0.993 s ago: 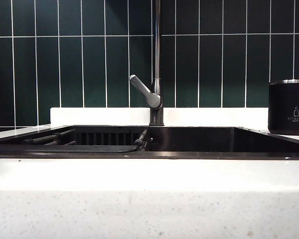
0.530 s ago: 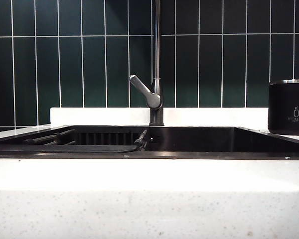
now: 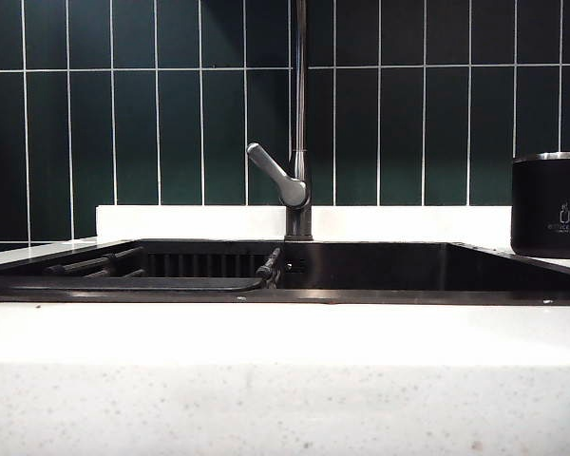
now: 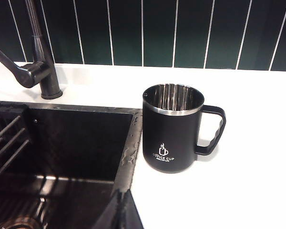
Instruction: Pick up the mug next to the sink, go to the faucet to get some water, pour the water into the sink, and finally put the mug back to its place.
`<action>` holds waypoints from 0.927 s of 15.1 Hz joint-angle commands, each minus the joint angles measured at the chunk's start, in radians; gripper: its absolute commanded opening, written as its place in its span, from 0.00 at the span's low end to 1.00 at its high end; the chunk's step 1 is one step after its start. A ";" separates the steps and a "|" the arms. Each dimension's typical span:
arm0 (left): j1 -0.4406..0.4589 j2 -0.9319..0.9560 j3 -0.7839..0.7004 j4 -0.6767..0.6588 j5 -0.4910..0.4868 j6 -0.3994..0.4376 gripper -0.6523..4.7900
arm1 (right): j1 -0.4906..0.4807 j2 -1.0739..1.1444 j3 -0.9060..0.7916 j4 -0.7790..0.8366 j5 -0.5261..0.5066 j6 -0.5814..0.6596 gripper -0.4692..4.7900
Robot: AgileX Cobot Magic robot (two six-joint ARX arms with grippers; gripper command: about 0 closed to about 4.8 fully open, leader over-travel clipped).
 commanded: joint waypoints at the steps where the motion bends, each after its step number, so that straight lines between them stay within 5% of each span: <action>1: 0.000 0.000 0.000 0.015 0.067 0.022 0.11 | 0.001 -0.079 -0.040 0.020 0.003 -0.005 0.08; 7: -0.002 0.000 -0.008 0.075 0.069 0.077 0.11 | 0.005 -0.172 -0.071 -0.062 -0.071 0.016 0.08; 14: -0.009 0.000 -0.138 0.222 0.104 0.066 0.11 | 0.013 -0.172 -0.122 -0.043 -0.039 -0.077 0.08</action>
